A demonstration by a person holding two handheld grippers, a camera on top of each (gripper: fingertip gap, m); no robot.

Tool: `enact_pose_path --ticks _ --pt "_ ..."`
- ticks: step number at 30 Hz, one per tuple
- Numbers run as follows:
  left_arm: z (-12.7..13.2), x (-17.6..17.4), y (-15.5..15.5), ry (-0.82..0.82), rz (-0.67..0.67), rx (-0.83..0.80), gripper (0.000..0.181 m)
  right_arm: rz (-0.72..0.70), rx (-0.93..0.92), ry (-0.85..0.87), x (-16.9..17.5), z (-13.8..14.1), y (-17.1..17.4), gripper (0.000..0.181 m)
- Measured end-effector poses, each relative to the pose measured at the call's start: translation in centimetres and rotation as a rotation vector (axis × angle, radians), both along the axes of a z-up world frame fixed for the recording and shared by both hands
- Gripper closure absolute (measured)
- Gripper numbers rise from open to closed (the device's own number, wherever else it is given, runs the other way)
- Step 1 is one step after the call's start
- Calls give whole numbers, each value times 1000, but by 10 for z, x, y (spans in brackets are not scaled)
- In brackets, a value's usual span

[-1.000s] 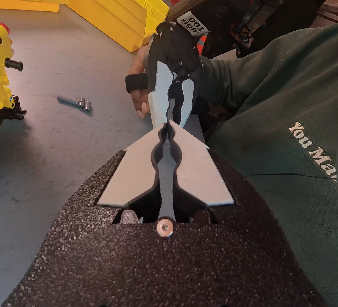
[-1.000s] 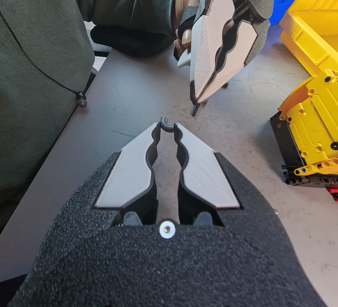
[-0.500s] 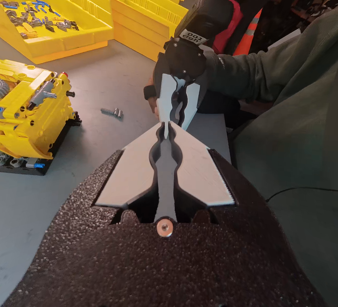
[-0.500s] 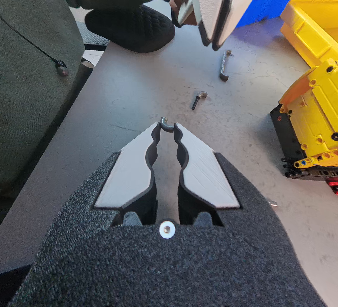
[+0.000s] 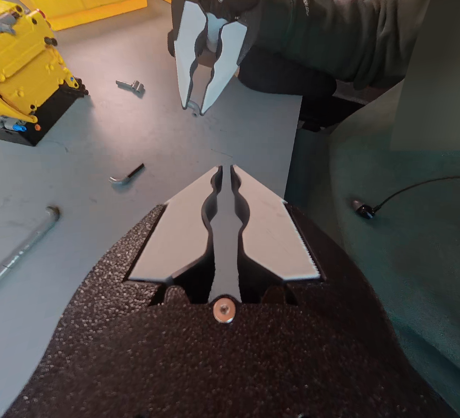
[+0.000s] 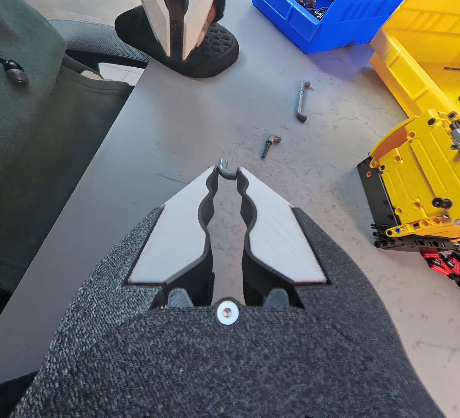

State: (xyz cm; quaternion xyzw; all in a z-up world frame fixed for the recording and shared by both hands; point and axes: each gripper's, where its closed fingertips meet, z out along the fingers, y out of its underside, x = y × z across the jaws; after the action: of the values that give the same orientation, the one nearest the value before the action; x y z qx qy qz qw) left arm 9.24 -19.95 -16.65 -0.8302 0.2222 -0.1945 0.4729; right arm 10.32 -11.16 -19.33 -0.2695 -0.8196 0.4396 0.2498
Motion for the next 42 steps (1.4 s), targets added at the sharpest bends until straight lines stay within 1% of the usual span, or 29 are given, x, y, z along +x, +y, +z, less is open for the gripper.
enact_pose_path --ticks 6,9,12,17,22,27,31,37,42 --pt "-39 0 -38 84 10 -102 177 -7 -2 -4 -1 -3 -2 167" --pt "-48 -5 -51 87 44 -141 176 -2 -10 -23 -2 -7 -1 167" --pt "-49 -11 -57 86 78 -151 176 3 -9 -40 -4 -12 0 167" --pt "-52 -18 -57 89 122 -150 175 3 -17 -49 -4 -14 0 167" --pt "-48 -22 -56 90 159 -140 175 -14 -36 -36 -6 -10 1 167" --pt "-44 -23 -66 109 196 -126 174 -36 -33 -6 -6 -1 -1 167" --pt "-43 -16 -82 119 214 -117 174 -38 -37 19 3 10 -13 167" --pt "-53 7 -114 118 219 -145 174 -58 -19 37 26 10 -33 167" --pt "-65 24 -145 156 208 -176 174 -88 0 102 47 30 -51 167"
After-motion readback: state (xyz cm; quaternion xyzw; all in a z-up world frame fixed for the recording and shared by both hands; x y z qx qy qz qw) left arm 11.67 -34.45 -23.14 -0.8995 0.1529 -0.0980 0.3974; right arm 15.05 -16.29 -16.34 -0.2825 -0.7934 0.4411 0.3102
